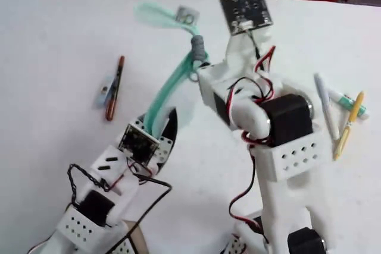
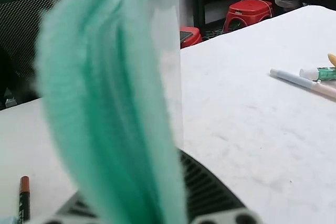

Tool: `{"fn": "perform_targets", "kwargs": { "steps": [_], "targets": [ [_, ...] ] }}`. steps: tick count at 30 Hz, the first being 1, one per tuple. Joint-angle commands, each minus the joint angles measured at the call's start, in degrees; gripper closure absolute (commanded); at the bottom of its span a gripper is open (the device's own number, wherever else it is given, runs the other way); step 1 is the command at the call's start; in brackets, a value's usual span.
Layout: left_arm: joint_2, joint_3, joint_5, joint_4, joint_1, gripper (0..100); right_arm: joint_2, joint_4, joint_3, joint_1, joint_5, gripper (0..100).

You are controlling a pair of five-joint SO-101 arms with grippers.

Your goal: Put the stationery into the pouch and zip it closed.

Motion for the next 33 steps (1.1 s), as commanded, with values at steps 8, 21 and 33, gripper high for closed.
{"fn": "perform_targets", "kwargs": {
  "steps": [8,21,33],
  "targets": [
    [-0.31,-3.96,-0.35,-0.18,-0.13,98,-5.32,0.66,-0.09,-2.86,7.21,81.0],
    [-0.31,-3.96,-0.35,-0.09,-0.13,98,-0.92,-6.90,0.88,-9.71,4.66,81.0],
    [-0.31,-3.96,-0.35,-0.35,-0.13,98,8.48,-6.64,-5.19,-2.77,4.31,84.6]
  ]
}}
